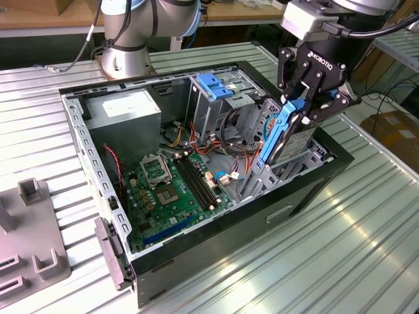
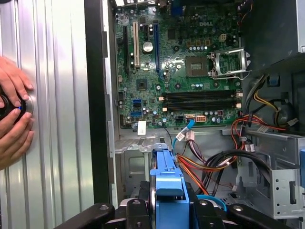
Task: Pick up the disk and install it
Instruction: 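Insert the disk into the insertion slot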
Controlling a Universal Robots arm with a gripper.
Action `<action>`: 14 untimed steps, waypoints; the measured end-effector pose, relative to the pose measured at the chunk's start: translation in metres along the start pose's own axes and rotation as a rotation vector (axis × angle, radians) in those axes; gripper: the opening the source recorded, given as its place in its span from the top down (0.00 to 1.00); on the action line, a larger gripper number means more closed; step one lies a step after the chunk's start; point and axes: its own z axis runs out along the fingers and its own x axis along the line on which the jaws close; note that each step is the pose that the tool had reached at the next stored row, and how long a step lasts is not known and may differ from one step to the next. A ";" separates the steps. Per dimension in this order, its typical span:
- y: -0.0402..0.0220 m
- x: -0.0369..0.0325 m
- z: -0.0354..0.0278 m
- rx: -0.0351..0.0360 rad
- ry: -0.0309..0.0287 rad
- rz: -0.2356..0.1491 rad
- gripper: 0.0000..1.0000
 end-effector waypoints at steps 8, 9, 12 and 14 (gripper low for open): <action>0.0000 -0.0003 0.0058 0.0000 0.0000 0.000 0.63; 0.0000 -0.0003 0.0067 0.0000 0.0001 0.000 0.63; 0.0000 -0.0004 0.0087 0.0000 0.0001 0.000 0.63; 0.0000 -0.0005 0.0098 0.0000 0.0000 0.000 0.63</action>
